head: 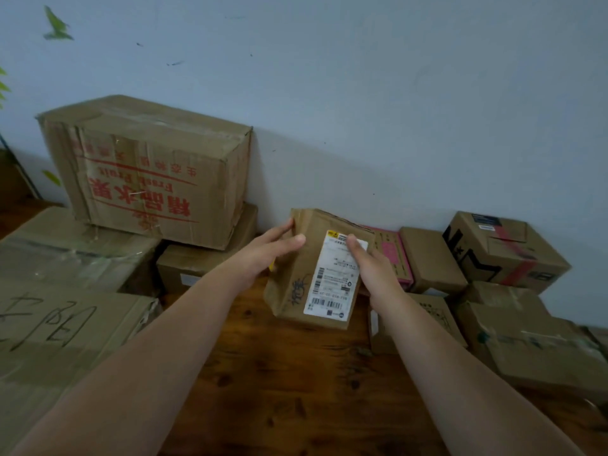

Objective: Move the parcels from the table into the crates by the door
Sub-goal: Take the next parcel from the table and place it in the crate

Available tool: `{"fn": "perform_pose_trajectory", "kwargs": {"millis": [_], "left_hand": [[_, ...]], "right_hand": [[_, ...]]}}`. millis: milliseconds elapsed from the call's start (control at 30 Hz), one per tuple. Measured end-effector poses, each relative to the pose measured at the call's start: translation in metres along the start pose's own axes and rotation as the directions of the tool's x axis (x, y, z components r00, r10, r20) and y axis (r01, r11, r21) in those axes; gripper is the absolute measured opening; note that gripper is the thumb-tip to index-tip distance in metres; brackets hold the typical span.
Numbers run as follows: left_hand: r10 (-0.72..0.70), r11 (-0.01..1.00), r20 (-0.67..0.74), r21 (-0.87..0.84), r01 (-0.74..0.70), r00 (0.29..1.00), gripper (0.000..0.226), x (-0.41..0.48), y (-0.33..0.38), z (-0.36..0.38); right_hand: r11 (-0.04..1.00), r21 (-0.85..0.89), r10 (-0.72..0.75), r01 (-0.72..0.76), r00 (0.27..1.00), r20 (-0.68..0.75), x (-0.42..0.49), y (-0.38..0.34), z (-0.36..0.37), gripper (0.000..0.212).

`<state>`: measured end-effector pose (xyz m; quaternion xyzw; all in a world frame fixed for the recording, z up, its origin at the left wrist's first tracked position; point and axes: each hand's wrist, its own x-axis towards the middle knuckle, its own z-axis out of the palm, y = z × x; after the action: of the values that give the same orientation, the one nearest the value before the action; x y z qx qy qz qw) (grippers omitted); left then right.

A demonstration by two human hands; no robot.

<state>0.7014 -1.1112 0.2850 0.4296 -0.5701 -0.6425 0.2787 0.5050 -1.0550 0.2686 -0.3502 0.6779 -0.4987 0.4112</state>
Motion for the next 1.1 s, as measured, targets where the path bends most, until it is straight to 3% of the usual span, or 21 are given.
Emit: {"fn": "perform_pose_trajectory", "kwargs": {"millis": [100, 300, 433, 533, 600, 767, 933, 1100], "left_hand": [[-0.008, 1.000, 0.051, -0.026, 0.009, 0.999, 0.096, -0.002, 0.001, 0.003], [0.034, 0.999, 0.032, -0.037, -0.033, 0.999, 0.071, -0.005, 0.002, 0.002], [0.037, 0.999, 0.154, -0.030, -0.032, 0.987, 0.063, -0.010, 0.005, -0.003], [0.024, 1.000, 0.244, -0.023, -0.019, 0.970, 0.071, -0.010, 0.007, -0.010], [0.008, 1.000, 0.271, 0.007, -0.010, 0.963, 0.072, -0.007, 0.010, -0.011], [0.029, 0.999, 0.080, -0.033, -0.027, 0.996, 0.038, -0.001, 0.014, -0.013], [-0.009, 0.997, -0.055, -0.080, 0.005, 0.998, 0.059, 0.006, -0.004, -0.015], [-0.010, 0.987, 0.051, -0.160, 0.018, 0.999, 0.067, 0.008, -0.014, 0.007]], "right_hand": [[0.995, 0.042, 0.091, -0.089, 0.995, -0.033, -0.002, 0.001, 0.001, 0.048], [0.992, 0.114, 0.055, -0.061, 0.997, 0.050, -0.004, -0.002, -0.006, 0.046], [0.994, 0.052, -0.101, 0.091, 0.970, 0.222, 0.002, -0.008, -0.028, 0.099], [0.999, -0.022, -0.014, 0.029, 0.874, 0.485, 0.004, -0.012, -0.039, 0.086], [0.997, -0.076, 0.036, 0.006, 0.843, 0.537, 0.005, -0.012, -0.040, 0.068], [0.993, 0.113, -0.025, -0.020, 0.926, 0.376, 0.008, -0.002, -0.040, 0.052], [0.913, 0.401, -0.004, -0.073, 0.982, 0.188, 0.006, 0.009, -0.048, 0.047], [0.837, 0.540, 0.015, -0.093, 0.989, 0.146, -0.009, 0.025, -0.028, 0.066]]}}
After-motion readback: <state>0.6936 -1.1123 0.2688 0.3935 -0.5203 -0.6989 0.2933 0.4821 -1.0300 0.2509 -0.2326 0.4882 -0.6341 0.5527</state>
